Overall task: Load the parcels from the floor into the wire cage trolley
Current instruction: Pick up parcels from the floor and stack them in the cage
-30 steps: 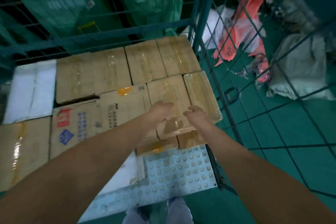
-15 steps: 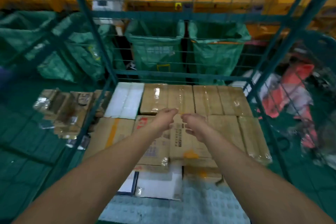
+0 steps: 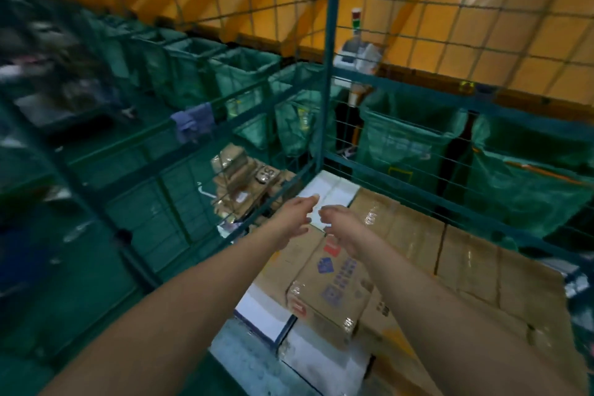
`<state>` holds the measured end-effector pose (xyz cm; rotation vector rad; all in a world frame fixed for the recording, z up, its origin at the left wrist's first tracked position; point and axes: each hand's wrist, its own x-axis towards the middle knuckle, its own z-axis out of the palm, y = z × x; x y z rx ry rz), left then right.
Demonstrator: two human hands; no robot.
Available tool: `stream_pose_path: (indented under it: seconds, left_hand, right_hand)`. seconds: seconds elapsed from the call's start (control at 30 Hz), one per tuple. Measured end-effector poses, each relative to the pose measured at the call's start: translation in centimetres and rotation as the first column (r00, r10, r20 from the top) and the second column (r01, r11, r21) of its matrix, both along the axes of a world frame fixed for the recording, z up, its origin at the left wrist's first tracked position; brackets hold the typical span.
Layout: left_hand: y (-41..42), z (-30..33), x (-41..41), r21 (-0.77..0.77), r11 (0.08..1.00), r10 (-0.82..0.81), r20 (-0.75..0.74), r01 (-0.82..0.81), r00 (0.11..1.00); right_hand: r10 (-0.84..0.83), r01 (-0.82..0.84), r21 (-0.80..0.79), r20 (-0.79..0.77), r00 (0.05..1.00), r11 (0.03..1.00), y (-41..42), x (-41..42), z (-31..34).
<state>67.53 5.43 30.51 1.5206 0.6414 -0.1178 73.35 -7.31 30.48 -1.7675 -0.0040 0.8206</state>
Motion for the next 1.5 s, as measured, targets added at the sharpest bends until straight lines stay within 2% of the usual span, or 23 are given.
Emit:
stream_pose_path:
  seconds: [0.3,0.43,0.67,0.93,1.13,1.3,1.5]
  left_hand:
    - [1.5,2.5,-6.0,0.006,0.968,0.249,0.058,-0.250,0.967]
    - [0.5,1.8,-7.3,0.024,0.946,0.323,0.021,-0.324,0.946]
    - [-1.2,-0.1,-9.5,0.029,0.940,0.339,0.011,-0.339,0.941]
    - [1.5,-0.8,-16.8,-0.008,0.860,0.510,0.006,-0.510,0.860]
    - [6.7,-2.4,-27.9,-0.013,0.749,0.662,-0.034,-0.662,0.749]
    - [10.8,-3.7,-39.5,0.003,0.630,0.776,-0.059,-0.777,0.628]
    - [14.1,-6.6,-56.7,-0.002,0.394,0.914,-0.106,-0.919,0.392]
  right_hand:
    - [0.284,-0.285,0.062,0.022,0.958,0.956,2.9,-3.3,1.5]
    - [0.335,-0.336,0.076,0.023,0.942,0.939,2.1,-3.7,1.0]
    - [0.419,-0.420,0.064,0.030,0.907,0.905,1.7,-4.3,0.3]
    - [0.554,-0.554,0.023,0.007,0.833,0.832,6.9,-11.3,-1.0]
    - [0.703,-0.703,-0.024,-0.015,0.712,0.711,13.4,-21.3,-2.4]
    - [0.825,-0.824,-0.059,-0.022,0.565,0.563,19.5,-31.9,-3.3]
    - [0.938,-0.939,-0.054,-0.059,0.341,0.339,26.0,-48.2,-5.7]
